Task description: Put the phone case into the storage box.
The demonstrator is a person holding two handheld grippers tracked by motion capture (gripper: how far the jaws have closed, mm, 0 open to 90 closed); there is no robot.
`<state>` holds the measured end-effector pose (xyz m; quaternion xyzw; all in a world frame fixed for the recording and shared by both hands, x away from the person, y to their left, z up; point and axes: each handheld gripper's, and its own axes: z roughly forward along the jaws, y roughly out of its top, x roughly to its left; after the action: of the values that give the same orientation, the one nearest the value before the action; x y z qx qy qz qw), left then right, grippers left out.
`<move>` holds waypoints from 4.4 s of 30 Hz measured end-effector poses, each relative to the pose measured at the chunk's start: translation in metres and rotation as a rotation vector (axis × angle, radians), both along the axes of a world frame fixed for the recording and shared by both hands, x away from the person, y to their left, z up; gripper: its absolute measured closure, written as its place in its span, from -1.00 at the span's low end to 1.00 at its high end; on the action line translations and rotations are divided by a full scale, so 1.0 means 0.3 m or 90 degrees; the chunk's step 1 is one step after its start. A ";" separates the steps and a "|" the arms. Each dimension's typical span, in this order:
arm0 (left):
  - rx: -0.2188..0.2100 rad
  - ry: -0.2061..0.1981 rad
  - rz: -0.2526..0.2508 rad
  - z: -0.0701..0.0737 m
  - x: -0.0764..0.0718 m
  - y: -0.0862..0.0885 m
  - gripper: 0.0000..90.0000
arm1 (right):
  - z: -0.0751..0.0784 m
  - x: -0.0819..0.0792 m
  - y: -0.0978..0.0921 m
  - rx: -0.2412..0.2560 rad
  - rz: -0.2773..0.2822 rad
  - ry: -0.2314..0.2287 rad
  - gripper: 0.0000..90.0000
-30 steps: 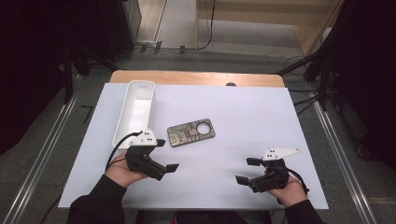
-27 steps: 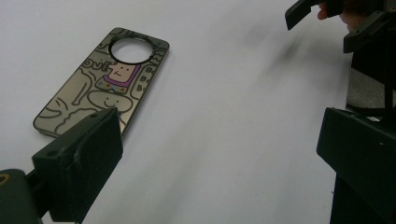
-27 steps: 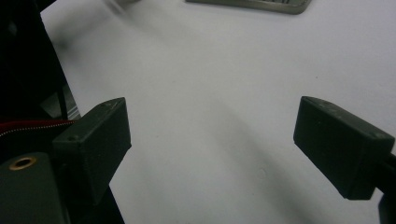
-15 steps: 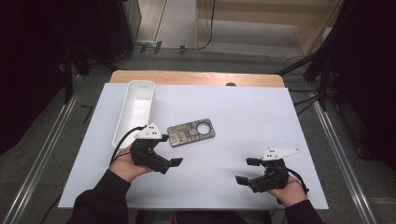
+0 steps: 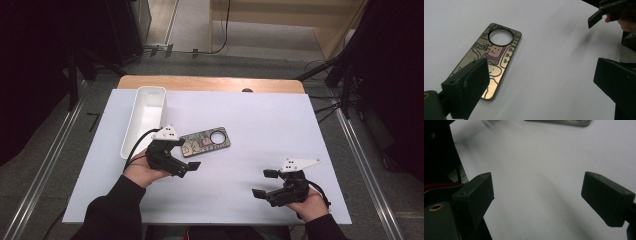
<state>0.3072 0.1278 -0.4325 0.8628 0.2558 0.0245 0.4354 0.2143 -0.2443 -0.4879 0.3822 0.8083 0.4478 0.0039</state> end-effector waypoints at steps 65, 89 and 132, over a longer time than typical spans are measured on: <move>-0.002 -0.050 0.017 -0.050 0.236 -0.157 -0.98 | 0.000 -0.008 0.010 0.005 0.021 0.003 -0.78; 0.023 -0.064 0.015 -0.108 0.319 -0.187 -0.98 | -0.001 -0.010 0.011 0.010 0.029 0.006 -0.78; 0.111 -0.060 -0.056 -0.210 0.362 -0.258 -0.94 | -0.005 -0.013 0.018 0.011 0.047 0.013 -0.78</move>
<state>0.4159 0.0505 -0.4954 0.9056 0.1940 0.0679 0.3710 0.2103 -0.2389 -0.4893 0.3570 0.8179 0.4506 -0.0243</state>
